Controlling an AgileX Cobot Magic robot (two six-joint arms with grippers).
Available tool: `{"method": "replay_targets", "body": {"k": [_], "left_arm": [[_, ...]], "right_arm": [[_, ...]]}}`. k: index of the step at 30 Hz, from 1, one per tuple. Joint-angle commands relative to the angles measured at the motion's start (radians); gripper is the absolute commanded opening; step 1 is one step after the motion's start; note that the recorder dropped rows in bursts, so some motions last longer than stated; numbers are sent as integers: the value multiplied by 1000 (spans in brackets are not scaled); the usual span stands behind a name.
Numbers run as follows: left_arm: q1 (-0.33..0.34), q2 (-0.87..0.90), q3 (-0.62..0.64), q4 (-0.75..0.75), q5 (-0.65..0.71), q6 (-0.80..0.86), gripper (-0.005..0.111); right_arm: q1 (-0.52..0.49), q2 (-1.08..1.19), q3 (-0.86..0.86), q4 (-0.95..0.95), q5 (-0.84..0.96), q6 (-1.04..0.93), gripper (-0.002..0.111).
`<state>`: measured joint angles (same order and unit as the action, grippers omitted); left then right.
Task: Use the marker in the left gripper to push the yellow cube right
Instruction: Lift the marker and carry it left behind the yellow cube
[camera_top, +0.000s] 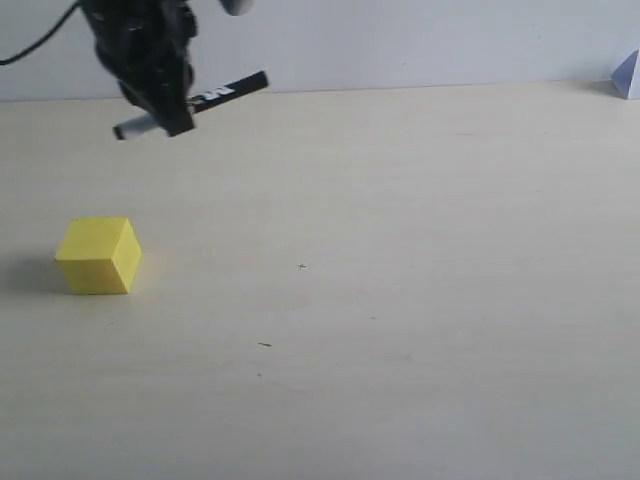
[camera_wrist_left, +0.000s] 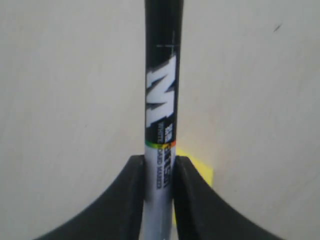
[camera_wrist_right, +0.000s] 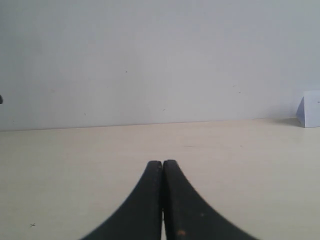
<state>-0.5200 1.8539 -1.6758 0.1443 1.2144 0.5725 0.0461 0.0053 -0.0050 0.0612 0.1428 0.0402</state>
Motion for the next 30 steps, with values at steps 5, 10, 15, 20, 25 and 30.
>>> {"method": "replay_targets", "body": {"k": [5,10,15,20,25,30], "left_arm": [[268,8,85,118,7,211,0],[402,41,85,100,7,396,0],[494,40,124,49,-27,538,0],[562,50,181,70,-97,545,0],[595,103,225,57,-169,730,0],[660,113,324,-50,-308,866,0]], "right_arm": [[1,-5,5,0,-10,-2,0],[1,-5,5,0,-10,-2,0],[1,-5,5,0,-10,-2,0],[1,-5,5,0,-10,-2,0],[1,-5,5,0,-10,-2,0],[1,-5,5,0,-10,-2,0]]}}
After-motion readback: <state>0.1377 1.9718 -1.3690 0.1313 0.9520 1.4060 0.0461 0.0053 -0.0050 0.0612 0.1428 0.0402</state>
